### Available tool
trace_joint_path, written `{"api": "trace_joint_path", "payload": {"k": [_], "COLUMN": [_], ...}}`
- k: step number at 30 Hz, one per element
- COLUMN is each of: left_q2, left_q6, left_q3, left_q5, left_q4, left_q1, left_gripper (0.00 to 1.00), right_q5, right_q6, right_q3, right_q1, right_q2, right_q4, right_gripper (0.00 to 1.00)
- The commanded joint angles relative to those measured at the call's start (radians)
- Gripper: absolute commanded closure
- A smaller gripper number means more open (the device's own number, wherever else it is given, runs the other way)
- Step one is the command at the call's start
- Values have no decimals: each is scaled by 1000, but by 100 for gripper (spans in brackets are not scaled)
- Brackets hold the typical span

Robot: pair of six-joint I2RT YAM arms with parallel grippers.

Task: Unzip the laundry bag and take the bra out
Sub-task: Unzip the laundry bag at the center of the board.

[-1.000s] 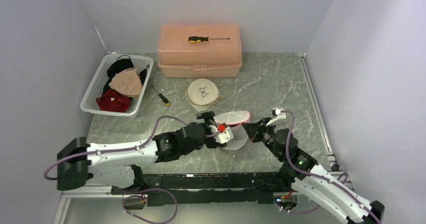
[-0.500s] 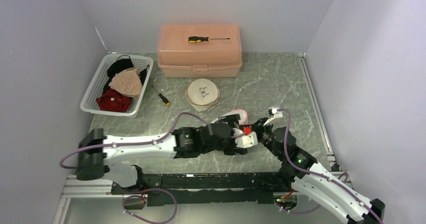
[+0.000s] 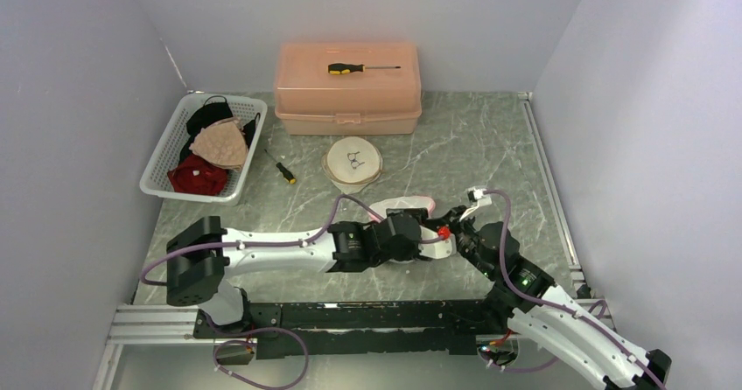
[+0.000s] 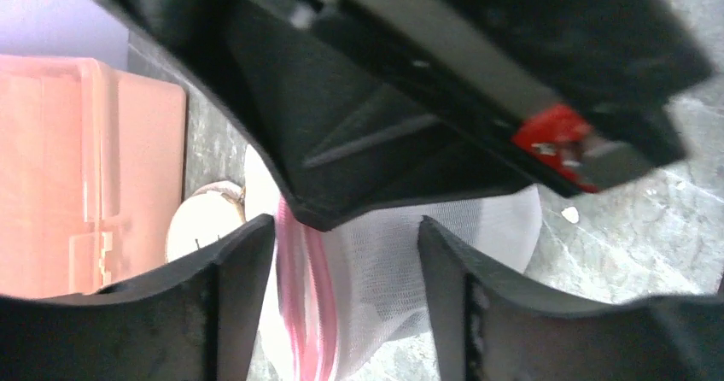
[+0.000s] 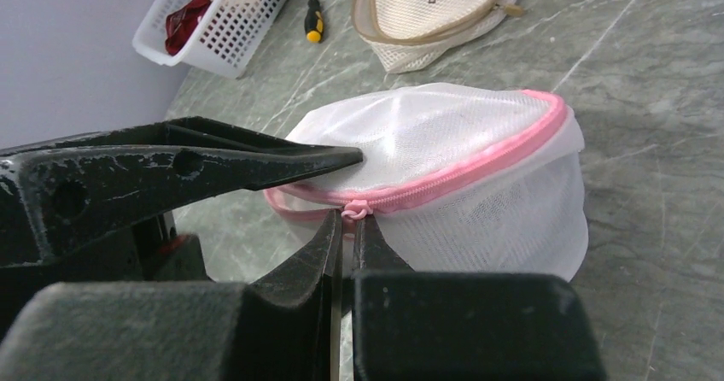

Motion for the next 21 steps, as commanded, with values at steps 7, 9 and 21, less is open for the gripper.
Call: {"api": "trace_joint_path", "payload": {"k": [7,9,21], "left_q2": [-42,-55,-308], "left_q6": [25,21,3], "left_q3": [-9,-31,-267], "left_q5": [-13,-33,-51], "left_q4": [80,89,172], "left_q1": [32,33,34], "left_gripper": [75,96,97], "right_q5": [-114,-114,164], "right_q6": [-33,-32,51], "right_q3": [45,45,-9], "right_q1": [4,4,2], "right_q2": [8,13,-20], "right_q4": [78,80,13], "right_gripper": [100,100,100]}}
